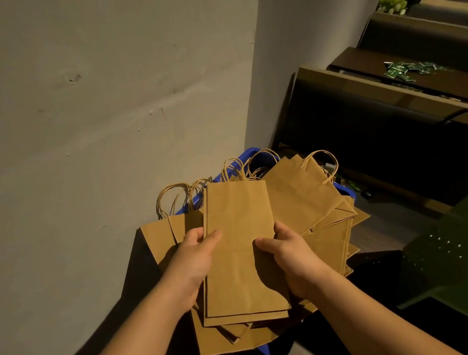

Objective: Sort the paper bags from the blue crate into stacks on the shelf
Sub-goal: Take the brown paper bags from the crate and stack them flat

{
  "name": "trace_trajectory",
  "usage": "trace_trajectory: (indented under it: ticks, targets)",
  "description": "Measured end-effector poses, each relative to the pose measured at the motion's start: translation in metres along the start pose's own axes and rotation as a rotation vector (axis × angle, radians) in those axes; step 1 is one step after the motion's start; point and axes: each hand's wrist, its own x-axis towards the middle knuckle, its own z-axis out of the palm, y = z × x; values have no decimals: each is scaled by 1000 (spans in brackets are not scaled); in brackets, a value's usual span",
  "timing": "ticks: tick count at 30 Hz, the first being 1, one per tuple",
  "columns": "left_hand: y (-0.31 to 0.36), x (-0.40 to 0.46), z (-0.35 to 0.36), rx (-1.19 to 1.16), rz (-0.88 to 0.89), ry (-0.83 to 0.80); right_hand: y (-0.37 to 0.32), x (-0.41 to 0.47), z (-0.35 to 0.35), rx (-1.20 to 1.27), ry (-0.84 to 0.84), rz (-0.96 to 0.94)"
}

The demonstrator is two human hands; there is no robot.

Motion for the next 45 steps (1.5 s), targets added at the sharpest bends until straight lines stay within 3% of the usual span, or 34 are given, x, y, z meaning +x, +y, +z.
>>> trace_trajectory:
  ticks: [14, 20, 24, 31, 33, 35, 39, 42, 45]
  targets:
    - [5, -11, 1, -89, 60, -76, -11, -25, 0, -198, -13, -41]
    - [1, -13, -32, -78, 84, -78, -12, -17, -22, -112, 194, 23]
    - [-8, -18, -49, -72, 97, -74, -15, -6, -27, -213, 315, 69]
    - [-21, -26, -71, -100, 93, -74, -8, 0, -10, -226, 266, 136]
    - [-24, -28, -75, -114, 93, -77, -5, 0, -4, -374, 241, 104]
    - [-24, -32, -79, -129, 94, -79, -5, -3, 2, -672, 191, 32]
    - [-25, -40, -91, -157, 94, -125, -3, -15, 20, -936, -38, -8]
    - [-27, -44, -100, -170, 94, -155, 7, -20, 35, -1297, -121, -86]
    - [-28, -46, -112, -201, 96, -175, 15, -22, 50, -1385, -169, -77]
